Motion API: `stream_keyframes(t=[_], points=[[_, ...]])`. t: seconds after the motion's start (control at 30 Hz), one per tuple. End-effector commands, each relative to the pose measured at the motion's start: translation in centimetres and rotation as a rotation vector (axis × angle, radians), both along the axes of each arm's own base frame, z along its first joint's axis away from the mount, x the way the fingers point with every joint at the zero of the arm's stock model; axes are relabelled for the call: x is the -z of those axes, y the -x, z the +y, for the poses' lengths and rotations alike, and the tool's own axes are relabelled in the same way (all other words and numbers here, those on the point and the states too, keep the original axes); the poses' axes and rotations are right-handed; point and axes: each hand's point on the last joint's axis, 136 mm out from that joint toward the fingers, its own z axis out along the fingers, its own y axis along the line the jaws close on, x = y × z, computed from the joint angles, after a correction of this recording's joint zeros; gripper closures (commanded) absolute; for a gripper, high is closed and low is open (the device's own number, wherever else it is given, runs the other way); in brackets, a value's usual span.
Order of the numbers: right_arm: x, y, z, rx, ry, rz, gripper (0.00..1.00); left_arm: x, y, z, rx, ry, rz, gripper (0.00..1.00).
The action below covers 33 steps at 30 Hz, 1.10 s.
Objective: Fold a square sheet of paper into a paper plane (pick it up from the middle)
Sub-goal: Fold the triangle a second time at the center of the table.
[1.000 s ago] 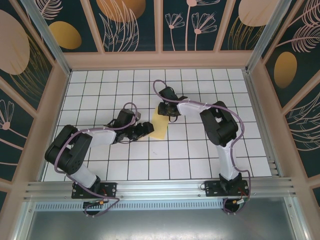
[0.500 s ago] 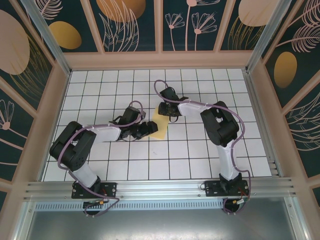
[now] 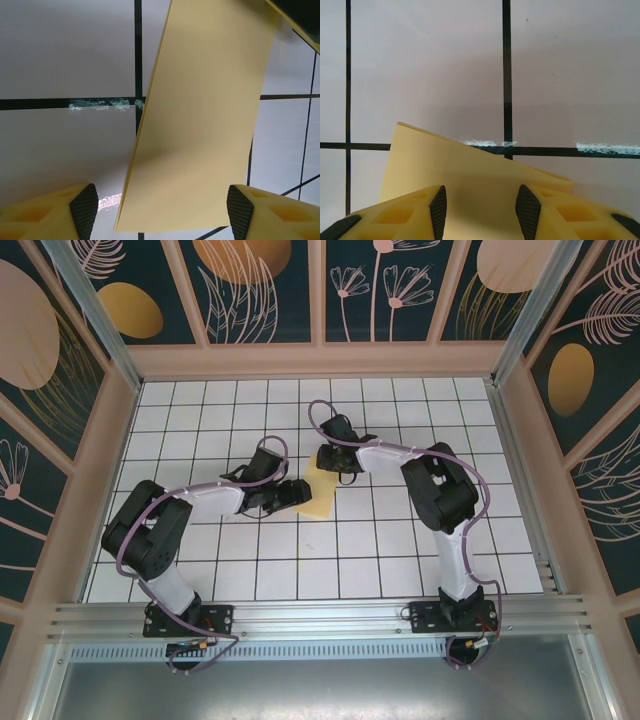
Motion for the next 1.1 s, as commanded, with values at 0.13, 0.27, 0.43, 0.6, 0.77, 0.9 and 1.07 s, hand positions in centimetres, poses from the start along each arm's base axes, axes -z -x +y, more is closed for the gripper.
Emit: stream_keyframes(t=[0.13,0.27,0.43,0.6,0.77,0.9,1.07], points=[[7.1,4.4,-3.0,0.018,0.104,0.215,0.53,-0.2,0.8,-1.1,0.094,-0.002,0.015,0.29],[7.2,4.4,-3.1,0.022,0.105,0.216,0.53,0.3,1.0,-1.9,0.122,0.017,0.034,0.29],[7.4,4.5,-3.1,0.021,0.106,0.219,0.53,0.0,1.2,-2.5,0.140,0.040,0.037,0.29],[7.5,4.6,-3.3,0.023,0.109,0.222,0.53,-0.9,0.9,-3.0,0.147,0.073,0.013,0.31],[7.6,4.7,-3.4,0.024,0.109,0.223,0.53,-2.5,0.1,-3.3,0.122,0.110,-0.047,0.33],[7.6,4.7,-3.4,0.024,0.107,0.221,0.53,-3.3,-0.9,-3.1,0.094,0.098,-0.097,0.35],[7.5,4.7,-3.4,0.025,0.105,0.220,0.54,-3.9,-1.2,-4.3,0.108,0.174,-0.106,0.35]])
